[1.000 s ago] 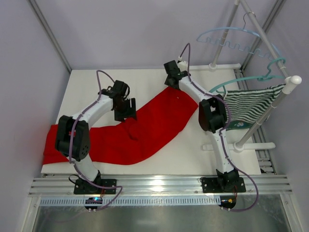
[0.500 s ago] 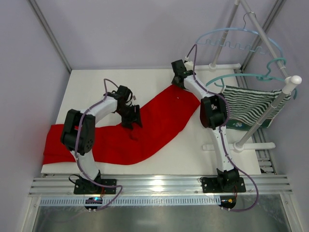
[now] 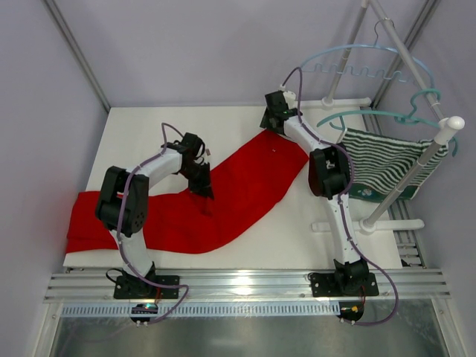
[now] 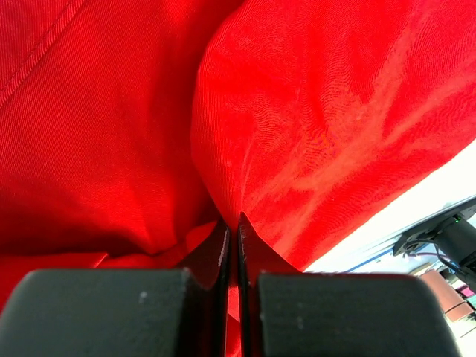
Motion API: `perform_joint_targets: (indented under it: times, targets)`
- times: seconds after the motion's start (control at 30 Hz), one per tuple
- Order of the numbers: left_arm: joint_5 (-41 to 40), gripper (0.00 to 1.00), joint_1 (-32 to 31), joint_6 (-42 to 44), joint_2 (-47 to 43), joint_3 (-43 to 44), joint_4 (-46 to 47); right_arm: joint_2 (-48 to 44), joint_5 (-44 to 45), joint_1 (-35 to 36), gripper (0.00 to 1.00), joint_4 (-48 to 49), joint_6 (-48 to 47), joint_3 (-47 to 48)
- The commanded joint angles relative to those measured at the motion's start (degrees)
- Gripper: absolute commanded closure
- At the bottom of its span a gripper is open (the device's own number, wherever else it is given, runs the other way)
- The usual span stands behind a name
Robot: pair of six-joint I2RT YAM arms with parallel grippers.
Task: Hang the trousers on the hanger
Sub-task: Fold the trousers
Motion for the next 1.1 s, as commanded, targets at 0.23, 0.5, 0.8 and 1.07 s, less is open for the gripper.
perform_joint_targets:
  times: [0.23, 0.5, 0.8, 1.07]
  targets:
    - [-1.96, 1.00, -0.14, -0.44, -0.46, 2.06, 0.44, -1.70, -8.09, -1.57, 0.40, 5.08, -10.80, -2.73]
    - [-4.24, 1.00, -0.14, -1.23, -2.04, 3.73, -0.70, -1.25, -7.39, -2.37, 0.83, 4.47, -11.50, -0.97]
    - [-12.14, 1.00, -0.23, -2.99, -4.85, 3.82, -2.19, -6.26, -1.15, -2.45, 0.96, 3.68, -13.17, -2.10]
    - [-21.19, 1.00, -0.14, -4.31, -7.14, 5.57, -2.19, -15.31, 6.85, -2.45, 0.96, 4.55, -11.42, -10.62]
